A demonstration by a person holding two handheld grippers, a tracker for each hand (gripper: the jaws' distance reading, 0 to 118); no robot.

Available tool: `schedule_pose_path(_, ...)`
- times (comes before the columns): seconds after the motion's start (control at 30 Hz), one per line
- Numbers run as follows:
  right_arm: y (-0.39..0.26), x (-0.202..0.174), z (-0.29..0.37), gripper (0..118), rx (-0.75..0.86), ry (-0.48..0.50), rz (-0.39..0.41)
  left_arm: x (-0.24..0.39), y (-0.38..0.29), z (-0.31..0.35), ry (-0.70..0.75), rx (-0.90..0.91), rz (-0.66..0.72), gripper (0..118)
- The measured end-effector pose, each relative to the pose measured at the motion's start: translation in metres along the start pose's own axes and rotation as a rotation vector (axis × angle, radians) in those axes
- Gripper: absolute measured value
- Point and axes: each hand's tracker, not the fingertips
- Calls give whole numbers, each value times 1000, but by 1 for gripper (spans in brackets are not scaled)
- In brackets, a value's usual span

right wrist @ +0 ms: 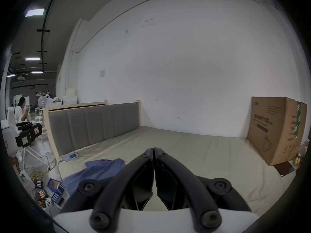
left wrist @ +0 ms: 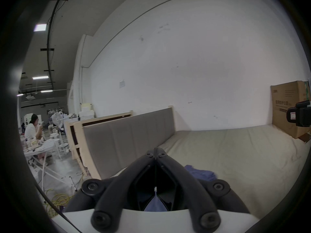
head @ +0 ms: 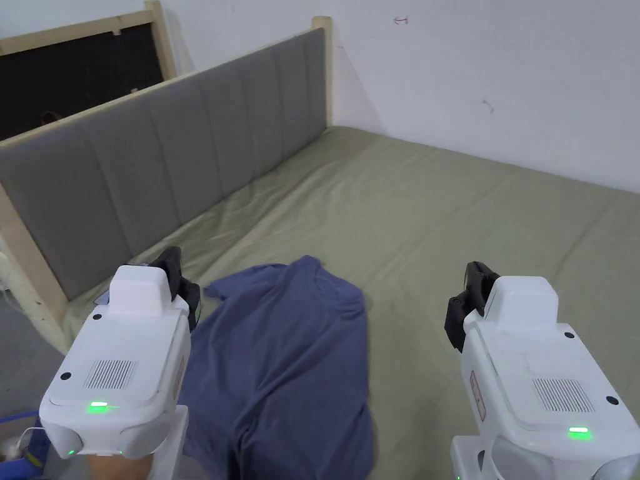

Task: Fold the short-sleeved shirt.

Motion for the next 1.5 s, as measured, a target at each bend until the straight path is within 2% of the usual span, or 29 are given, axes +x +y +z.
schedule_pose_path(0.2, -1, -27, -7, 0, -6, 60, 20, -33, -9, 9, 69, -27, 1, 0)
schedule_pose_path(0.4, 0, -33, -11, 0, -10, 77, 33, -44, -19, 3, 83, -62, 3, 0)
schedule_pose_path(0.5, 0, -31, -15, 0, -13, 72, 42, -43, -21, -9, 36, -107, 34, 0)
schedule_pose_path(0.83, -4, 0, -25, 0, -41, 6, 65, 5, -47, -107, -201, -463, 65, 1)
schedule_pose_path(0.9, -6, 9, -27, 0, -47, -15, 67, 22, -60, -129, -252, -566, 47, 17)
schedule_pose_path(0.97, -9, 18, -30, 0, -59, -39, 73, 40, -71, -148, -281, -646, 31, 67)
schedule_pose_path(1.03, -12, 28, -32, 0, -71, -62, 75, 59, -85, -164, -293, -701, 11, 107)
schedule_pose_path(1.07, -13, 33, -33, 0, -78, -73, 77, 68, -92, -171, -302, -741, -12, 114)
schedule_pose_path(1.23, -21, 56, -33, 0, -110, -129, 81, 103, -128, -200, -334, -897, -28, 114)
schedule_pose_path(1.37, -29, 72, -32, 0, -138, -161, 81, 120, -154, -213, -327, -998, 9, 111)
schedule_pose_path(1.4, -31, 76, -32, 0, -148, -168, 81, 123, -161, -213, -328, -1009, 12, 104)
schedule_pose_path(1.43, -34, 80, -32, 0, -157, -174, 80, 126, -167, -214, -330, -1025, 9, 85)
schedule_pose_path(1.47, -36, 83, -31, 0, -163, -179, 77, 130, -172, -214, -316, -1041, -4, 72)
schedule_pose_path(1.5, -37, 85, -31, 0, -168, -184, 75, 132, -176, -213, -304, -1045, -14, 65)
